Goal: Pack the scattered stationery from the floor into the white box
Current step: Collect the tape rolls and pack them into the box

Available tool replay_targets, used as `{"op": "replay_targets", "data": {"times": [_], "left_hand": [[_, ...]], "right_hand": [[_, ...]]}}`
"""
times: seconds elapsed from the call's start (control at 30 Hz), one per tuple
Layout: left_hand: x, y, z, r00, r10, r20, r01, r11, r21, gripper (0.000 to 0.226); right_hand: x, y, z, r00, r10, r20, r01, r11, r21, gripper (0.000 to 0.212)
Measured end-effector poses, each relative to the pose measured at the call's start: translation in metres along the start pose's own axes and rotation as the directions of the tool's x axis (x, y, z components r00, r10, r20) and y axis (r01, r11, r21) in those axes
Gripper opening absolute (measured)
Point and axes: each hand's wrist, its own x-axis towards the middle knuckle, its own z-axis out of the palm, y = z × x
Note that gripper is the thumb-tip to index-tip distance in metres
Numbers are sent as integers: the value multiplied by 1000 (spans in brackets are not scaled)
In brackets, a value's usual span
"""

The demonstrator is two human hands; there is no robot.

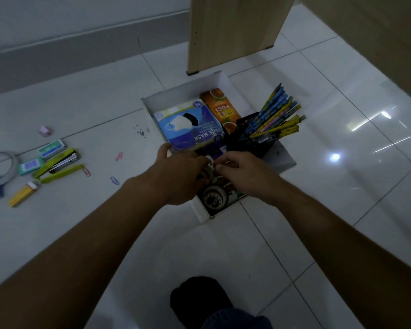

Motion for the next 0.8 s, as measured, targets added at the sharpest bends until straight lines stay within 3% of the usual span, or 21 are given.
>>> {"op": "replay_targets", "data": {"times": [0.27, 0.5, 0.63, 0.7, 0.8], "left_hand": [[-5, -6, 0, 997, -81, -11, 80, 991, -109, 33], [-11, -9, 6, 987, -103, -121, 87, 988, -129, 35], [-16, -12, 11, 964, -121, -237, 42, 949, -311, 37], [-22, -16, 14, 919, -125, -374, -46, 908, -417, 36], [-36, -23, 16, 841, -218, -495, -94, 842, -532, 30]], "right_hand": [[12, -10, 9, 1000, 14, 9, -15, 998, 63, 26], [17, -4, 16, 996, -45, -73, 52, 993, 103, 18], [18, -1, 14, 1000, 17, -9, -15, 983, 182, 23], [21, -4, 14, 995, 31, -98, -19, 993, 121, 26], [20, -18, 14, 961, -66, -268, 84, 995, 56, 18]]}}
